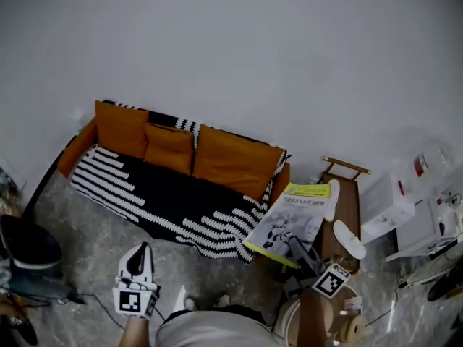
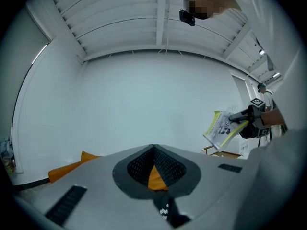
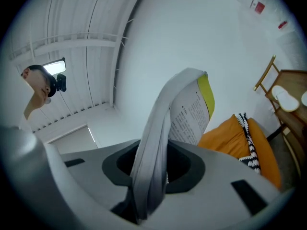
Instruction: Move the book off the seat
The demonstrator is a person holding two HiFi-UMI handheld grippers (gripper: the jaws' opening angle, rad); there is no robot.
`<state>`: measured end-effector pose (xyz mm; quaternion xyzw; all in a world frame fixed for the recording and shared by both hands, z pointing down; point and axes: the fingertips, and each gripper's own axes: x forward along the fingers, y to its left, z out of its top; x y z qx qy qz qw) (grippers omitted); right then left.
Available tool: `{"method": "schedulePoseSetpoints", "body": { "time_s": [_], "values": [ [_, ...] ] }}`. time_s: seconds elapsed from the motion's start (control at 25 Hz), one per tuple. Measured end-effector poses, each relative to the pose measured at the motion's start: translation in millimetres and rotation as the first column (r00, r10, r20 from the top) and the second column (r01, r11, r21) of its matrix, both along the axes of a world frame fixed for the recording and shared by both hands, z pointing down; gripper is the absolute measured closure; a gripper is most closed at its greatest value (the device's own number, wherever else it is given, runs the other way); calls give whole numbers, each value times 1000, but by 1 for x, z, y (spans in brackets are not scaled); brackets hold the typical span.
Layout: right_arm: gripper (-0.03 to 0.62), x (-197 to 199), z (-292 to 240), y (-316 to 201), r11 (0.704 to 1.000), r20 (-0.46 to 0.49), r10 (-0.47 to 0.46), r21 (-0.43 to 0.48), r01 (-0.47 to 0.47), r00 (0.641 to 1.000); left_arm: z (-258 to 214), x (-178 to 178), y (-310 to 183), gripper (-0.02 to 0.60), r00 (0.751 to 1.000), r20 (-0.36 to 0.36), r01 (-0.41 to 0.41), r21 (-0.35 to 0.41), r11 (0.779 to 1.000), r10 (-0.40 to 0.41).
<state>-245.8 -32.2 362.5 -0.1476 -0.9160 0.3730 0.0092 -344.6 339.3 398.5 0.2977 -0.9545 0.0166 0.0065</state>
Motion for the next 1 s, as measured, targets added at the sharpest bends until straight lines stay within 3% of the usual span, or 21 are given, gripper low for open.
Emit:
{"method": "schedulePoseSetpoints", "body": {
  "time_s": [0.2,0.36,0.6,0.8,1.0],
  "values": [
    [467,-4,-12,9,1000,51,28,-15,-27,998,4,-11,-5,565,999,11,-35,1,999,35],
    [467,-9,-7,16,999,46,27,-26,-25,999,2,-17,-2,565,1000,-6,-22,-2,1000,22],
    [467,-9,-2,33,999,29,39,-21,-39,999,13,-13,5,565,997,-7,-75,10,997,75],
    [468,-2,-2,45,996,20,80,-34,-79,997,14,-16,11,565,992,-65,-104,44,994,106],
    [468,18,6,56,984,15,139,-114,-137,990,25,-9,-18,565,968,-102,-222,93,971,231]
  ]
}}
